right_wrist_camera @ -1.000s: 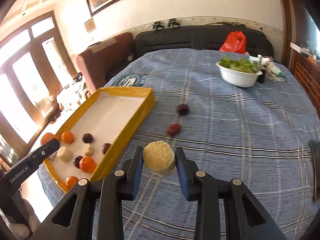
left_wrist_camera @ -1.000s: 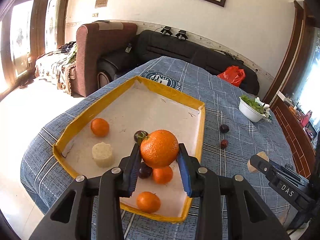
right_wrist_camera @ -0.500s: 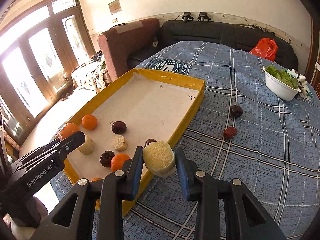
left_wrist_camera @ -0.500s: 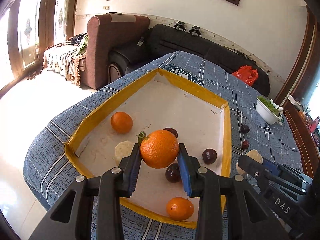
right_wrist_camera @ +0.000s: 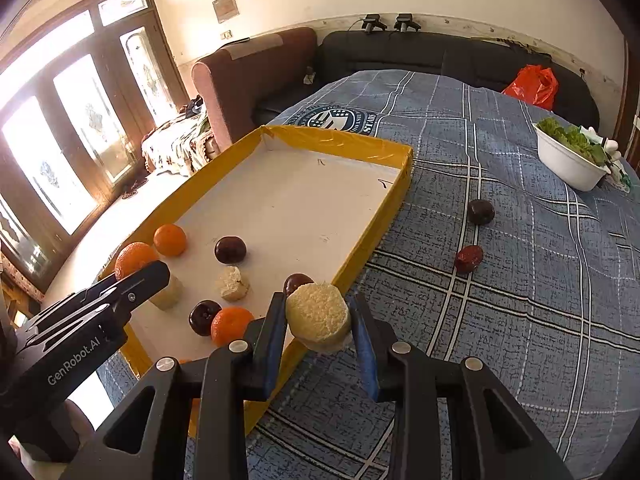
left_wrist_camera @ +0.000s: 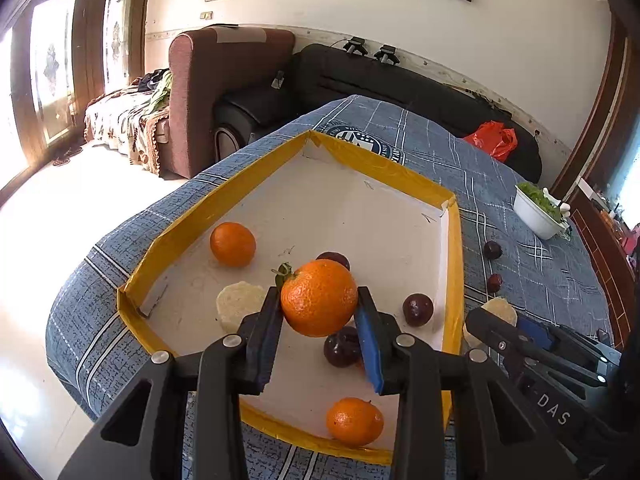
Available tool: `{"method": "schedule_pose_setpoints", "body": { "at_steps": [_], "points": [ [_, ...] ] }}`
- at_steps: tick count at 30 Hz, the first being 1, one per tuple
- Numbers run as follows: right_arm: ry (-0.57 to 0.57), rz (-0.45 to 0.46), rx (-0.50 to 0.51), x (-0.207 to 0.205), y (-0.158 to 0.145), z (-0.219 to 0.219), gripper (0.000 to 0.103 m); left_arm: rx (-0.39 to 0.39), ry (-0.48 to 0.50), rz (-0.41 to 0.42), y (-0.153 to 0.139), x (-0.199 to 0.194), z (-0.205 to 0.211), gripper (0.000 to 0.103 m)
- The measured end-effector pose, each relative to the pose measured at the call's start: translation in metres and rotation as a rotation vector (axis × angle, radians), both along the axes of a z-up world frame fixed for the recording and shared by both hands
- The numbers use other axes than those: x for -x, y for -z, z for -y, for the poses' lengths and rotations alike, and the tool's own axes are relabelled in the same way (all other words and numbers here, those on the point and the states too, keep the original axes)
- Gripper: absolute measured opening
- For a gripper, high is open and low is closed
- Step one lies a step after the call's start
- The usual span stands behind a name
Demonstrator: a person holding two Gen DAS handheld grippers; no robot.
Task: Organize fruits
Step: 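Carry the cake and orange into the yellow tray and open both grippers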
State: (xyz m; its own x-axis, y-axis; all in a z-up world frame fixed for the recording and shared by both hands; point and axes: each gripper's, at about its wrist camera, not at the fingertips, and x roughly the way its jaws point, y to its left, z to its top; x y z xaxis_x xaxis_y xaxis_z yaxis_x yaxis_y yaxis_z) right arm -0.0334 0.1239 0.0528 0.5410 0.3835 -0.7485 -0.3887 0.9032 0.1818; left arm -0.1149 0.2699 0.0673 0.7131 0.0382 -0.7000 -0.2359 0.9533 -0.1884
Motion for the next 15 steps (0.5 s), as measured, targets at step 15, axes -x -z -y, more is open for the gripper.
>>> {"method": "schedule_pose_setpoints", "body": {
  "at_steps": [15],
  "points": [
    [0.050, 0.037, -0.019, 0.016, -0.014, 0.032, 0.036, -0.017, 0.034, 0.016, -0.012, 0.009, 0.012, 0.035]
  ]
}}
